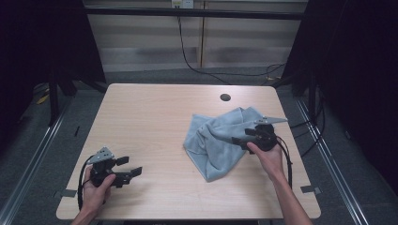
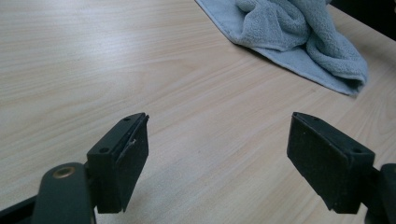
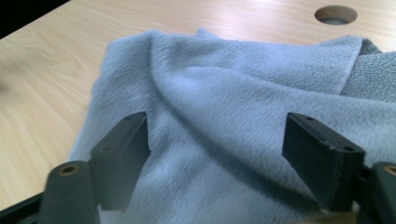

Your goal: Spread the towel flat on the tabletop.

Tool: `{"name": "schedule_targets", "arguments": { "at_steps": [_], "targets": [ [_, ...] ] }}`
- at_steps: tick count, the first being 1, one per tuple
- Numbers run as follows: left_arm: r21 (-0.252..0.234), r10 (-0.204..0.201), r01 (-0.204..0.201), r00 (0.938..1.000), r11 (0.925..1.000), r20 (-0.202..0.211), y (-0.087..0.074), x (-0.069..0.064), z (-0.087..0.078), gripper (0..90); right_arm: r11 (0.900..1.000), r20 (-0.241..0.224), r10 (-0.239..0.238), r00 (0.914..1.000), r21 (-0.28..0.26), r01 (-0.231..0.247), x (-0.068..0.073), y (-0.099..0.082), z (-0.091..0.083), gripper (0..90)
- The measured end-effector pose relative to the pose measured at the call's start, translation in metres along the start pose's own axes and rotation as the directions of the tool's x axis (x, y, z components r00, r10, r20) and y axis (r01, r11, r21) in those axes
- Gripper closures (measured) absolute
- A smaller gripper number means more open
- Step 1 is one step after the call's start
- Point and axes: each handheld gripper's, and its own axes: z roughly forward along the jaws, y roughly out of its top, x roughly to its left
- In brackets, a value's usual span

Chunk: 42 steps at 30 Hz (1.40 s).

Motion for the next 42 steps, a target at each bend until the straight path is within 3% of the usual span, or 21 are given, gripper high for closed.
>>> {"name": "schedule_targets", "arguments": {
  "at_steps": [3, 4, 7, 10, 11, 13, 14, 17, 19, 21, 23, 27, 31, 32, 39, 41, 42],
  "targets": [
    [0.004, 0.005, -0.005, 1.0000, 1.0000, 0.000, 0.000, 0.000, 0.000, 20.6, 0.9997, -0.014, 0.022, 0.9997, 0.008, -0.022, -0.009, 0.005, 0.007, 20.2],
    [0.004, 0.007, -0.007, 1.0000, 1.0000, 0.002, 0.000, -0.001, 0.000, 20.6, 0.9991, 0.000, 0.026, 0.9997, 0.034, -0.026, -0.018, 0.009, 0.012, 17.2],
    [0.005, 0.007, -0.007, 1.0000, 1.0000, 0.004, 0.000, 0.000, 0.000, 20.6, 0.9970, 0.000, 0.026, 0.9997, 0.073, -0.026, -0.026, 0.008, 0.021, 16.2],
    [0.006, 0.008, -0.008, 1.0000, 0.9999, 0.003, 0.000, 0.000, 0.001, 20.6, 0.9941, 0.006, 0.014, 0.9999, 0.107, -0.015, -0.028, 0.003, 0.029, 20.4],
    [0.008, 0.011, -0.011, 0.9999, 0.9999, 0.004, 0.000, 0.000, 0.001, 20.6, 0.9897, 0.015, 0.003, 0.9999, 0.143, -0.005, -0.029, -0.005, 0.040, 21.0],
    [0.010, 0.010, -0.010, 0.9999, 0.9999, 0.004, 0.000, -0.001, 0.001, 20.6, 0.9893, 0.013, -0.004, 0.9999, 0.146, 0.002, -0.028, -0.007, 0.043, 21.5],
    [0.010, 0.010, -0.010, 0.9999, 0.9999, 0.003, 0.000, 0.000, 0.001, 20.6, 0.9903, 0.030, -0.016, 0.9994, 0.139, 0.012, -0.025, -0.012, 0.048, 31.5],
    [0.010, 0.009, -0.009, 1.0000, 0.9999, 0.003, 0.000, 0.000, 0.003, 20.6, 0.9893, 0.035, -0.043, 0.9985, 0.141, 0.037, -0.020, -0.016, 0.049, 46.3],
    [0.007, 0.008, -0.008, 1.0000, 0.9999, 0.004, 0.000, -0.001, 0.003, 20.6, 0.9884, 0.026, -0.042, 0.9988, 0.147, 0.038, -0.019, -0.017, 0.048, 49.9],
    [0.007, 0.009, -0.009, 1.0000, 0.9999, 0.001, 0.000, -0.001, 0.003, 20.6, 0.9889, 0.008, -0.044, 0.9990, 0.143, 0.042, -0.012, -0.022, 0.046, 60.5],
    [0.006, 0.008, -0.008, 1.0000, 0.9999, 0.001, 0.001, -0.001, 0.002, 20.6, 0.9883, 0.002, -0.045, 0.9990, 0.146, 0.044, -0.010, -0.023, 0.045, 63.2],
    [0.008, 0.008, -0.008, 1.0000, 0.9999, 0.006, 0.001, -0.002, 0.004, 20.6, 0.9887, -0.059, -0.054, 0.9968, 0.137, 0.062, 0.011, -0.031, 0.043, 70.5],
    [0.012, -0.013, 0.013, 0.9997, 0.9998, 0.023, 0.003, -0.005, 0.009, 26.4, 0.9867, -0.096, -0.063, 0.9934, 0.143, 0.076, 0.027, -0.035, 0.042, 73.0],
    [0.020, -0.004, 0.003, 0.9997, 0.9998, 0.024, 0.004, -0.009, 0.011, 30.9, 0.9855, -0.099, -0.072, 0.9926, 0.147, 0.086, 0.031, -0.035, 0.043, 73.1],
    [0.044, 0.040, -0.043, 0.9973, 0.9981, 0.062, 0.009, -0.027, 0.025, 33.1, 0.9813, -0.120, -0.112, 0.9864, 0.143, 0.129, 0.057, -0.041, 0.043, 74.3],
    [0.047, 0.042, -0.045, 0.9971, 0.9979, 0.064, 0.009, -0.028, 0.025, 33.7, 0.9814, -0.126, -0.105, 0.9864, 0.146, 0.124, 0.059, -0.042, 0.043, 74.3],
    [0.049, 0.059, -0.062, 0.9958, 0.9969, 0.070, 0.010, -0.028, 0.025, 37.0, 0.9784, -0.139, -0.122, 0.9827, 0.150, 0.143, 0.066, -0.044, 0.042, 74.3]
  ]
}}
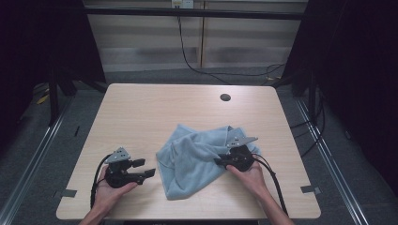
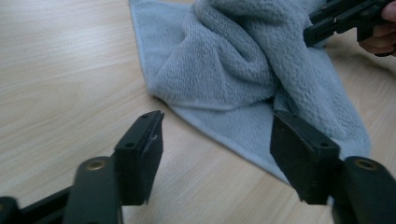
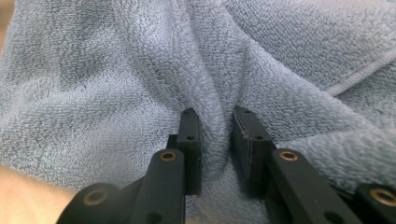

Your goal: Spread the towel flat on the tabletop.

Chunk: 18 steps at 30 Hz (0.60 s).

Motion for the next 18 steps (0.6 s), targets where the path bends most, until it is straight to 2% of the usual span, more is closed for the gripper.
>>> {"name": "schedule_targets", "arguments": {
  "at_steps": [3, 4, 9, 11, 12, 14, 15, 17, 18],
  "targets": [
    [-0.005, 0.003, -0.003, 1.0000, 1.0000, 0.007, 0.000, 0.000, 0.001, 43.6, 1.0000, -0.021, -0.001, 0.9998, -0.005, 0.001, 0.005, -0.002, 0.000, 74.4],
    [-0.003, 0.024, -0.024, 0.9997, 0.9997, 0.001, 0.000, -0.001, 0.002, 48.3, 1.0000, -0.041, -0.009, 0.9991, -0.004, 0.009, 0.011, -0.003, 0.000, 74.7],
    [-0.001, 0.030, -0.030, 0.9995, 0.9995, 0.002, 0.000, -0.001, 0.008, 48.4, 0.9996, -0.072, -0.027, 0.9970, 0.001, 0.028, 0.021, -0.005, 0.001, 74.7],
    [-0.003, 0.026, -0.026, 0.9996, 0.9997, 0.008, 0.001, 0.000, 0.010, 43.8, 0.9994, -0.105, -0.036, 0.9939, -0.003, 0.036, 0.028, -0.006, 0.003, 74.8],
    [0.001, 0.022, -0.022, 0.9994, 0.9998, 0.027, 0.001, 0.001, 0.013, 42.9, 0.9993, -0.108, -0.038, 0.9934, -0.003, 0.038, 0.030, -0.007, 0.003, 74.8],
    [0.017, 0.026, -0.026, 0.9993, 0.9995, 0.028, 0.000, 0.001, 0.016, 43.0, 0.9992, -0.115, -0.041, 0.9925, 0.001, 0.041, 0.033, -0.007, 0.003, 74.8],
    [0.047, 0.035, -0.037, 0.9984, 0.9982, 0.044, -0.001, 0.000, 0.021, 50.3, 0.9985, -0.129, -0.053, 0.9902, 0.004, 0.054, 0.040, -0.007, 0.004, 74.7],
    [0.057, 0.044, -0.047, 0.9976, 0.9972, 0.054, -0.002, 0.000, 0.023, 61.3, 0.9974, -0.137, -0.068, 0.9883, 0.015, 0.071, 0.046, -0.007, 0.003, 74.7],
    [0.061, 0.050, -0.055, 0.9958, 0.9966, 0.077, -0.003, -0.001, 0.023, 70.4, 0.9970, -0.133, -0.071, 0.9886, 0.020, 0.075, 0.048, -0.007, 0.003, 74.5]
  ]
}}
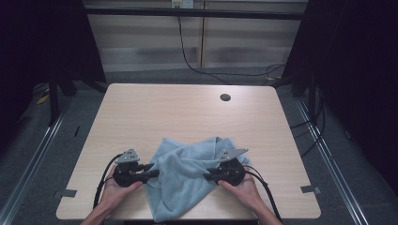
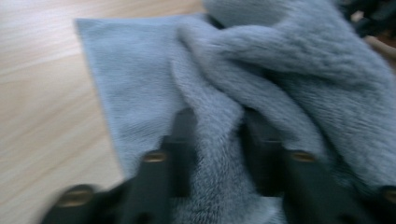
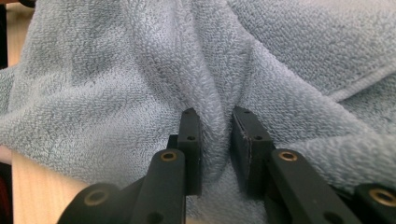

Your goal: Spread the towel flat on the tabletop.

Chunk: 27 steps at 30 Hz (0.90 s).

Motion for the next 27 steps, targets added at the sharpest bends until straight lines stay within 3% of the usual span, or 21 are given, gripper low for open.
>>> {"name": "schedule_targets", "arguments": {
  "at_steps": [2, 5, 7, 8, 11, 15, 18, 20, 21, 23, 24, 25, 26, 27],
  "targets": [
    [0.010, 0.016, -0.016, 0.9997, 0.9998, 0.018, 0.000, -0.001, -0.002, 77.2, 0.9999, -0.014, 0.011, 0.9998, -0.007, -0.011, 0.002, -0.001, -0.001, 73.8],
    [0.033, 0.012, -0.014, 0.9967, 0.9994, 0.081, -0.005, -0.009, -0.013, 79.4, 0.9998, -0.033, 0.017, 0.9993, -0.012, -0.017, 0.006, -0.005, -0.006, 71.7],
    [0.036, 0.018, -0.021, 0.9958, 0.9991, 0.090, -0.007, -0.012, -0.017, 78.9, 0.9998, -0.040, 0.014, 0.9991, -0.009, -0.015, 0.008, -0.006, -0.007, 70.7],
    [0.033, -0.006, 0.003, 0.9940, 0.9995, 0.110, -0.011, -0.015, -0.021, 78.9, 0.9998, -0.048, 0.016, 0.9987, -0.012, -0.016, 0.012, -0.008, -0.009, 69.9],
    [0.015, -0.026, 0.024, 0.9933, 0.9996, 0.113, -0.014, -0.017, -0.031, 70.5, 0.9998, -0.060, 0.002, 0.9982, -0.017, -0.003, 0.023, -0.008, -0.018, 63.8],
    [-0.052, -0.039, 0.045, 0.9932, 0.9976, 0.110, -0.002, -0.009, -0.044, 59.7, 0.9968, -0.053, -0.001, 0.9986, -0.079, -0.003, 0.021, 0.002, -0.035, 60.1],
    [-0.094, -0.032, 0.040, 0.9958, 0.9948, 0.085, 0.015, -0.001, -0.050, 57.7, 0.9919, -0.024, 0.002, 0.9997, -0.127, -0.005, 0.010, 0.011, -0.050, 58.9],
    [-0.106, -0.029, 0.036, 0.9972, 0.9937, 0.070, 0.022, 0.002, -0.050, 57.7, 0.9917, -0.003, 0.004, 1.0000, -0.128, -0.004, 0.005, 0.015, -0.054, 59.0],
    [-0.113, -0.019, 0.026, 0.9981, 0.9932, 0.059, 0.033, 0.005, -0.048, 57.7, 0.9918, 0.017, 0.004, 0.9998, -0.127, -0.002, -0.001, 0.018, -0.057, 59.0],
    [-0.124, -0.026, 0.034, 0.9976, 0.9916, 0.064, 0.046, 0.009, -0.040, 57.5, 0.9915, 0.061, 0.032, 0.9976, -0.128, -0.024, -0.022, 0.023, -0.058, 58.1],
    [-0.127, -0.036, 0.045, 0.9968, 0.9909, 0.071, 0.057, 0.013, -0.027, 56.7, 0.9926, 0.089, 0.044, 0.9951, -0.117, -0.033, -0.034, 0.025, -0.054, 57.0],
    [-0.127, -0.036, 0.045, 0.9968, 0.9909, 0.071, 0.057, 0.013, -0.027, 55.8, 0.9926, 0.089, 0.044, 0.9951, -0.117, -0.033, -0.034, 0.025, -0.054, 57.0],
    [-0.127, -0.046, 0.054, 0.9964, 0.9903, 0.071, 0.064, 0.014, -0.015, 55.5, 0.9929, 0.118, 0.069, 0.9906, -0.104, -0.057, -0.049, 0.027, -0.046, 54.4],
    [-0.107, -0.052, 0.061, 0.9949, 0.9923, 0.086, 0.070, 0.014, 0.001, 55.0, 0.9929, 0.121, 0.074, 0.9898, -0.102, -0.062, -0.052, 0.027, -0.043, 54.3]
  ]
}}
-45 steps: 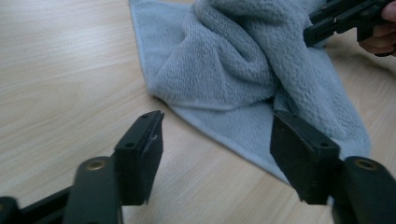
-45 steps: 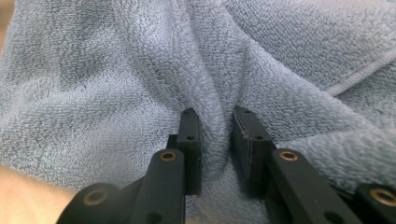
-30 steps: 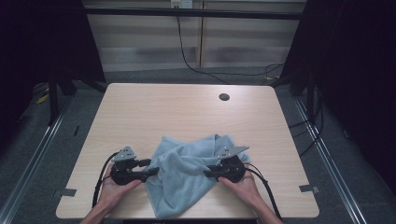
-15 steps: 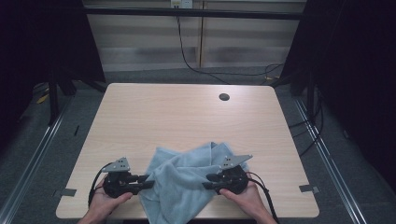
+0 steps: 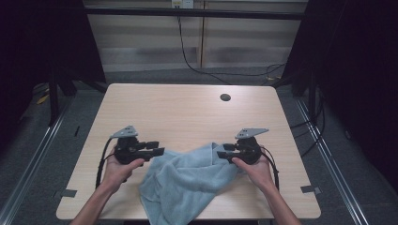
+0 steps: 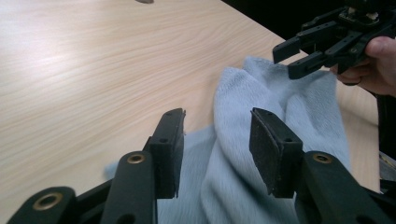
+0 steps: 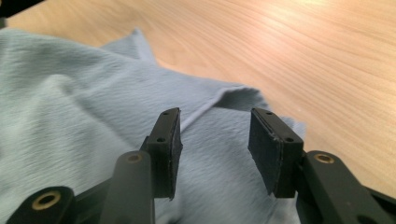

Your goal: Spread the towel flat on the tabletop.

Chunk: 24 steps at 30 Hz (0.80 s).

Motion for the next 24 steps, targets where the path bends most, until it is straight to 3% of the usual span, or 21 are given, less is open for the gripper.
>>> {"name": "schedule_targets", "arguments": {
  "at_steps": [1, 2, 3, 5, 7, 8, 11, 13, 14, 15, 17, 19, 22, 24],
  "targets": [
    [0.000, 0.000, 0.000, 1.0000, 1.0000, 0.000, 0.000, 0.000, 0.000, 54.5, 1.0000, 0.002, -0.001, 1.0000, 0.002, 0.001, -0.002, 0.000, 0.004, 53.2],
    [0.035, -0.003, 0.003, 0.9999, 0.9994, 0.010, 0.001, -0.001, 0.019, 53.8, 0.9999, 0.003, 0.007, 1.0000, 0.009, -0.007, -0.003, -0.001, 0.009, 51.3],
    [0.035, -0.003, 0.003, 0.9999, 0.9994, 0.010, 0.001, -0.001, 0.019, 51.9, 0.9999, 0.003, 0.007, 1.0000, 0.009, -0.007, -0.003, -0.001, 0.009, 51.3],
    [0.121, -0.020, 0.018, 0.9997, 0.9925, 0.014, -0.007, -0.001, 0.041, 45.9, 0.9986, 0.018, -0.007, 0.9998, 0.052, 0.006, -0.004, -0.006, 0.022, 45.7],
    [0.141, -0.021, 0.020, 0.9998, 0.9897, 0.005, -0.010, -0.001, 0.046, 42.0, 0.9968, 0.019, -0.007, 0.9998, 0.080, 0.005, -0.004, -0.011, 0.027, 42.0],
    [0.181, -0.025, 0.023, 0.9997, 0.9833, 0.009, -0.017, -0.001, 0.053, 41.7, 0.9963, 0.020, -0.006, 0.9998, 0.086, 0.004, -0.003, -0.014, 0.028, 39.2],
    [0.194, -0.030, 0.029, 0.9995, 0.9806, 0.002, -0.021, -0.003, 0.058, 40.3, 0.9950, 0.028, -0.004, 0.9996, 0.100, 0.001, -0.001, -0.018, 0.031, 32.5],
    [0.205, -0.030, 0.028, 0.9995, 0.9783, 0.009, -0.022, -0.003, 0.061, 40.9, 0.9947, 0.028, -0.016, 0.9995, 0.102, 0.013, 0.000, -0.019, 0.032, 30.0],
    [0.217, -0.030, 0.024, 0.9993, 0.9759, 0.024, -0.023, -0.004, 0.063, 48.4, 0.9924, 0.016, -0.025, 0.9996, 0.121, 0.022, 0.002, -0.020, 0.036, 28.8],
    [0.220, -0.005, -0.006, 0.9987, 0.9756, 0.050, -0.026, -0.006, 0.065, 55.8, 0.9920, 0.019, -0.028, 0.9994, 0.124, 0.025, 0.003, -0.021, 0.038, 28.8],
    [0.230, 0.014, -0.026, 0.9985, 0.9727, 0.054, -0.027, -0.010, 0.066, 65.7, 0.9906, 0.039, -0.050, 0.9980, 0.129, 0.045, 0.006, -0.021, 0.040, 31.5],
    [0.224, 0.024, -0.037, 0.9979, 0.9740, 0.060, -0.026, -0.012, 0.064, 74.5, 0.9879, 0.043, -0.070, 0.9966, 0.141, 0.063, 0.009, -0.019, 0.040, 44.2],
    [0.204, 0.021, -0.033, 0.9978, 0.9785, 0.063, -0.026, -0.011, 0.062, 77.8, 0.9900, 0.031, -0.064, 0.9975, 0.128, 0.059, 0.011, -0.020, 0.039, 60.6],
    [0.180, 0.009, -0.020, 0.9979, 0.9834, 0.065, -0.025, -0.011, 0.059, 78.5, 0.9908, 0.041, -0.060, 0.9974, 0.124, 0.054, 0.012, -0.019, 0.037, 65.9]
  ]
}}
